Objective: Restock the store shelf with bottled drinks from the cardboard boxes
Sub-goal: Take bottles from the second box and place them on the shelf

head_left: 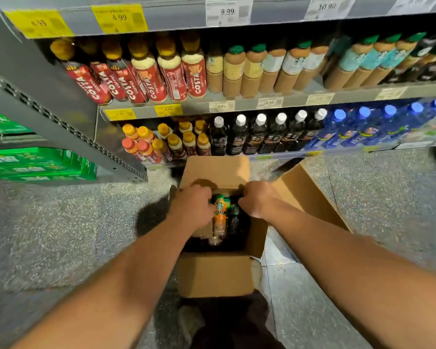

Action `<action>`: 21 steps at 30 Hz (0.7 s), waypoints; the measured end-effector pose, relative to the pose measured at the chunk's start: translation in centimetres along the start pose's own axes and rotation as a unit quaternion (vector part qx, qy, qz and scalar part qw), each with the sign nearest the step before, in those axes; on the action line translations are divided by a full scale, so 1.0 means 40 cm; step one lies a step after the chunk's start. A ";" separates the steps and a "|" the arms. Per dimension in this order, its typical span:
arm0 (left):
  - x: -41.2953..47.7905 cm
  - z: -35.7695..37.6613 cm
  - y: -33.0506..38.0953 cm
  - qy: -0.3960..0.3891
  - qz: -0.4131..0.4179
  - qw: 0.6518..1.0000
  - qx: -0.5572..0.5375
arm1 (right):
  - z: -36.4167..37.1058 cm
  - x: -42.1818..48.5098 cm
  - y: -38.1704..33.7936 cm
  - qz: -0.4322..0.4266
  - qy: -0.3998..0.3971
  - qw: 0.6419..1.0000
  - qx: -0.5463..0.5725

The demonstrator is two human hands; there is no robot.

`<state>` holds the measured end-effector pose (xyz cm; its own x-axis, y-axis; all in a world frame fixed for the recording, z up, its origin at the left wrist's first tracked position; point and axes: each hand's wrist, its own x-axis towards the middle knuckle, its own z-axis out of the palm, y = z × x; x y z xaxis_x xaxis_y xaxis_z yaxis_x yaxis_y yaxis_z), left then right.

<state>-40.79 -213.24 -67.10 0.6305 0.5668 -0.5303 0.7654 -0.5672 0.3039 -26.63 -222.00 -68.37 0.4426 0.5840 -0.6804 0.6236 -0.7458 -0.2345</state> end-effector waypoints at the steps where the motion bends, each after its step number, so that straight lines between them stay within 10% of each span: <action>1: 0.002 0.020 0.000 -0.014 -0.003 1.000 0.014 | 0.015 0.008 0.016 0.000 -0.011 1.000 0.015; 21: 0.188 0.500 -0.196 -0.083 -0.212 0.959 -0.167 | 0.535 0.273 0.055 0.114 -0.135 0.966 0.189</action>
<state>-44.63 -216.49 -89.29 0.2445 0.5854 -0.7730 0.9649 -0.0678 0.2538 -34.23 -224.13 -91.18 0.3253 0.3238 -0.8884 0.2266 -0.9389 -0.2592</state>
